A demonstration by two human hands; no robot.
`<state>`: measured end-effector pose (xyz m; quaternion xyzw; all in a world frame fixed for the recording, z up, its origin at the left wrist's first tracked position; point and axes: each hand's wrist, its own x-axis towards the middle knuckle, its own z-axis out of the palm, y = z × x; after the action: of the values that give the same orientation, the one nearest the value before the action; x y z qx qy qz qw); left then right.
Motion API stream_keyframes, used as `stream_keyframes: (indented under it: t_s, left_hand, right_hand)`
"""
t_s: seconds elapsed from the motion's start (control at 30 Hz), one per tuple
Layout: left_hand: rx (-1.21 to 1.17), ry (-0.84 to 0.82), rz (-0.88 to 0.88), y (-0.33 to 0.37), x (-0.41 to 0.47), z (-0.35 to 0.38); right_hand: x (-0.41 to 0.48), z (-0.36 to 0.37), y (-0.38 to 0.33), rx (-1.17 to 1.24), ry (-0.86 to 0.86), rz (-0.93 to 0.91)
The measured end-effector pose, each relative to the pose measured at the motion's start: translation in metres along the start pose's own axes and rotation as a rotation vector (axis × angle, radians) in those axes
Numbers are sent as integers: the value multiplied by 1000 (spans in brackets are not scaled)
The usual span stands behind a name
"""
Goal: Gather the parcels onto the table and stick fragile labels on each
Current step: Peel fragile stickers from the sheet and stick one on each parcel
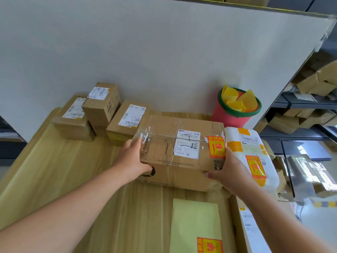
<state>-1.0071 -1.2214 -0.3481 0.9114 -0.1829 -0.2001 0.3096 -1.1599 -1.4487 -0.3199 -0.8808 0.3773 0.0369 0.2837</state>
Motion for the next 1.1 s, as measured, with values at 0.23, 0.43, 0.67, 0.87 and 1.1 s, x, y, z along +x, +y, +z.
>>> stream_keyframes:
  t_s: [0.23,0.43,0.67,0.87,1.1]
  left_hand:
    - [156,88,3,5,37,20]
    - [359,159,89,15,69,26]
    - [740,234,200,25,117,23]
    - [729,207,185,28,148,21]
    - [692,192,185,23,163,22]
  right_hand:
    - [65,12,9,38,-10,-40]
    - [110,19,7,-175,140,-155]
    - [157,21,-6,-462,237,-262]
    - [184,22,-16,-519,237,-294]
    - [199,23,-19,-559,232,-299]
